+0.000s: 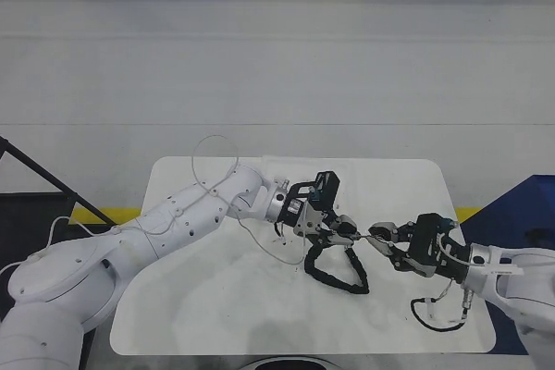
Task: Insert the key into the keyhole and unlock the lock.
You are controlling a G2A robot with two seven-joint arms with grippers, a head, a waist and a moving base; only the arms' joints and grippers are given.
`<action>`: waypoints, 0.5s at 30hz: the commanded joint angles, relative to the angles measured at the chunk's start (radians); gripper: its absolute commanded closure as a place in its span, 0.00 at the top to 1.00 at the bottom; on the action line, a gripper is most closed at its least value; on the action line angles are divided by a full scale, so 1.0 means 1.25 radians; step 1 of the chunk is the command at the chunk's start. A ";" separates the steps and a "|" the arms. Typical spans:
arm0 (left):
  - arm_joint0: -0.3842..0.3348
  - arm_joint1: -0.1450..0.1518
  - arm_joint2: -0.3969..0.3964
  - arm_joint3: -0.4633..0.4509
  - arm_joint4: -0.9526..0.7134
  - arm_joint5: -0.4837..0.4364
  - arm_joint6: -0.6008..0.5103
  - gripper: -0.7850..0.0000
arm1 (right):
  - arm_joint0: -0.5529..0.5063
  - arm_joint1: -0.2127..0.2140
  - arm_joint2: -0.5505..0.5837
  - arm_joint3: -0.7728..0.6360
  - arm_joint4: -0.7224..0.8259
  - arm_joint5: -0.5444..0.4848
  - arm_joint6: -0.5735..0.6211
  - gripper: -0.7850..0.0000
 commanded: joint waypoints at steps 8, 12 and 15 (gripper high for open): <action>0.053 0.021 0.000 0.076 0.017 0.000 -0.116 0.00 | -0.062 0.005 0.086 0.008 -0.036 -0.042 -0.020 1.00; 0.067 0.024 0.000 0.122 0.024 0.000 -0.159 0.00 | -0.087 0.004 0.103 0.006 -0.062 -0.052 -0.048 1.00; 0.082 0.017 0.000 0.146 0.043 0.000 -0.183 0.00 | -0.098 0.003 0.102 0.006 -0.081 -0.057 -0.067 1.00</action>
